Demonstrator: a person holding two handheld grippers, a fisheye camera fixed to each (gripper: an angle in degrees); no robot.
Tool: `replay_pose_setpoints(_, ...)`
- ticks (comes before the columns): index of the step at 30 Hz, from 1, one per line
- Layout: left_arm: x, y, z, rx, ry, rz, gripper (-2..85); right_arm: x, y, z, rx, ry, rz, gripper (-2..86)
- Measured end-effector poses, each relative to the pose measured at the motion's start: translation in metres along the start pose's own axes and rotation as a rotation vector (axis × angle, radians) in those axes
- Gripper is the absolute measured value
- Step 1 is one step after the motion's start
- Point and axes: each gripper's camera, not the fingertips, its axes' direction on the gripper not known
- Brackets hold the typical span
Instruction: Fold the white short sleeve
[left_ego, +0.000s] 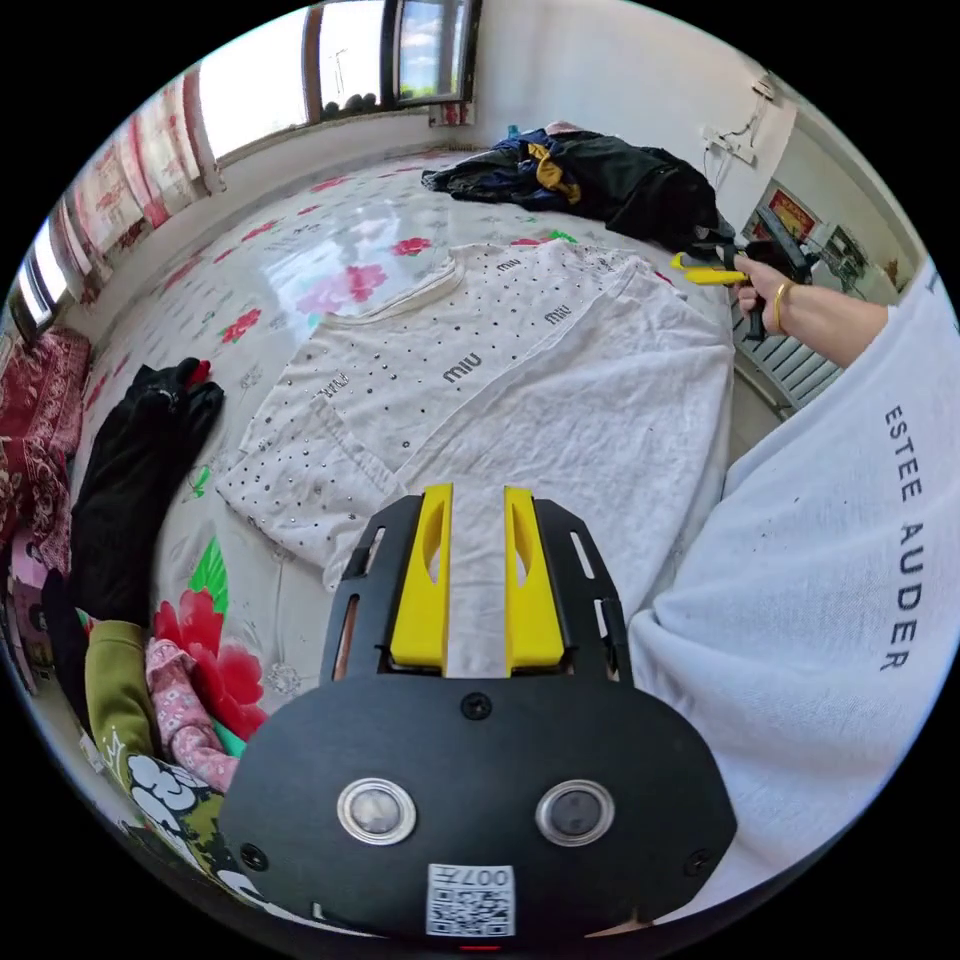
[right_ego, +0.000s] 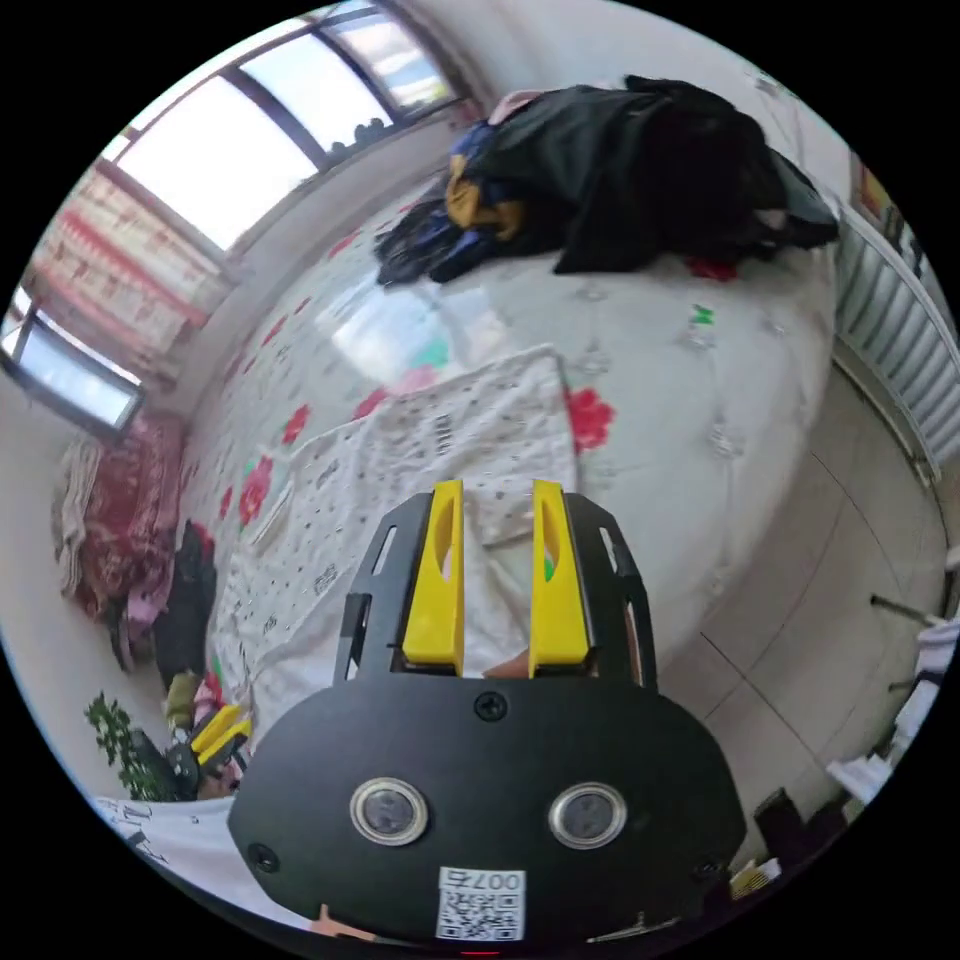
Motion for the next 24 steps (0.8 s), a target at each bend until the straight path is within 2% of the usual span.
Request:
replay_pose_setpoints(3, -0.01, -0.01, 0.015, -0.031, 0.057, -0.065, 8.0, 0.035, 0.007, 0.011, -0.025, -0.139, 0.123, 7.8)
replay_pose_setpoints(9, -0.025, -0.014, 0.021, -0.069, 0.053, -0.151, 6.7, 0.01, 0.019, 0.026, 0.031, -0.163, 0.067, 4.7)
replay_pose_setpoints(14, -0.045, -0.006, 0.013, -0.075, 0.028, -0.256, 5.4, -0.022, -0.001, 0.018, 0.036, -0.281, 0.005, 0.6)
replay_pose_setpoints(17, -0.051, -0.001, 0.008, -0.086, -0.005, -0.288, 5.1, -0.094, 0.002, -0.013, 0.061, -0.296, -0.305, 0.1)
replay_pose_setpoints(19, -0.054, 0.001, 0.006, -0.084, -0.022, -0.303, 5.0, -0.167, 0.034, -0.024, 0.015, -0.217, -0.669, 0.0)
replay_pose_setpoints(21, -0.056, 0.003, 0.006, -0.084, -0.016, -0.319, 4.9, -0.212, 0.074, -0.017, -0.052, -0.16, -0.901, 0.1)
replay_pose_setpoints(24, -0.06, 0.008, 0.006, -0.071, 0.015, -0.362, 4.9, -0.252, 0.143, 0.016, -0.161, -0.085, -1.116, 0.6)
